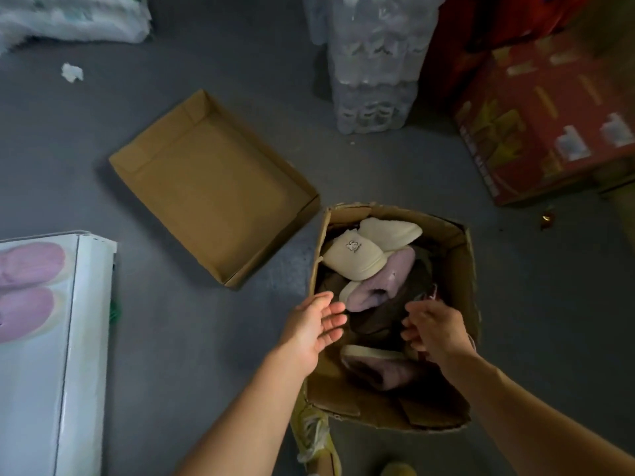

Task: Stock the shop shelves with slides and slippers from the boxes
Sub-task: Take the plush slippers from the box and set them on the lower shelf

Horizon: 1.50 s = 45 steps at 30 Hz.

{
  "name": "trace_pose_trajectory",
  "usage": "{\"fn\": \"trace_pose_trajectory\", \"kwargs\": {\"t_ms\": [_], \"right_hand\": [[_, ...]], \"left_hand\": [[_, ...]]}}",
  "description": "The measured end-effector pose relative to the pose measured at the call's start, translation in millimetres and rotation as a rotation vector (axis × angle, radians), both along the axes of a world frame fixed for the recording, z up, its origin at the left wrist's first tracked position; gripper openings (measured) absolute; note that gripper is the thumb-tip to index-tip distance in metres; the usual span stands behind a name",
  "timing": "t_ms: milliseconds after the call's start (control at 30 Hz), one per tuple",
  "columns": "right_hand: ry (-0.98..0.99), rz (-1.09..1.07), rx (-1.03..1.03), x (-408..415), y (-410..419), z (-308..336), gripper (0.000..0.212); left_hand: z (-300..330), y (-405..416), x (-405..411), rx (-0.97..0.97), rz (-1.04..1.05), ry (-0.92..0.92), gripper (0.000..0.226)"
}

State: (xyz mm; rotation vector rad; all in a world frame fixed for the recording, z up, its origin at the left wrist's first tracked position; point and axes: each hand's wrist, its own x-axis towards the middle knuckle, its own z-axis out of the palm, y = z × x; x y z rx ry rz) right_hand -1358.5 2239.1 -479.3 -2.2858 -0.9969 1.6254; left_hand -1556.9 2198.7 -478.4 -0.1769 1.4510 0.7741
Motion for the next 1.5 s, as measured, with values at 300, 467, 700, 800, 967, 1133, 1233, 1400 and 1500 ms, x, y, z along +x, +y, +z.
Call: {"fn": "trace_pose_trajectory", "kwargs": {"t_ms": [300, 467, 700, 800, 967, 1133, 1233, 1400, 1500], "right_hand": [[0.041, -0.147, 0.01, 23, 87, -60, 0.019], [0.053, -0.162, -0.018, 31, 149, -105, 0.018], [0.082, -0.145, -0.067, 26, 200, -165, 0.061], [0.1, -0.124, -0.07, 22, 208, -180, 0.062], [0.15, -0.154, -0.079, 24, 206, -189, 0.054], [0.152, -0.155, -0.118, 40, 184, -160, 0.063], [0.244, -0.223, -0.185, 58, 169, -131, 0.052], [0.449, -0.234, -0.286, 95, 147, -79, 0.034], [0.628, -0.25, -0.289, 110, 134, -45, 0.032]], "left_hand": [[-70, 54, 28, -0.089, 0.023, -0.041, 0.011], [-113, 84, 55, -0.133, 0.095, -0.021, 0.006], [-187, 123, 81, -0.274, 0.406, -0.1, 0.052], [-203, 135, 95, -0.225, 0.508, -0.078, 0.053], [-206, 129, 109, -0.179, 0.594, -0.044, 0.032], [-175, 96, 129, -0.151, 0.597, -0.071, 0.025], [-148, 75, 138, -0.095, 0.611, -0.088, 0.039], [-88, 38, 149, 0.065, 0.584, -0.029, 0.047], [-47, 17, 156, 0.167, 0.593, 0.007, 0.056]]}}
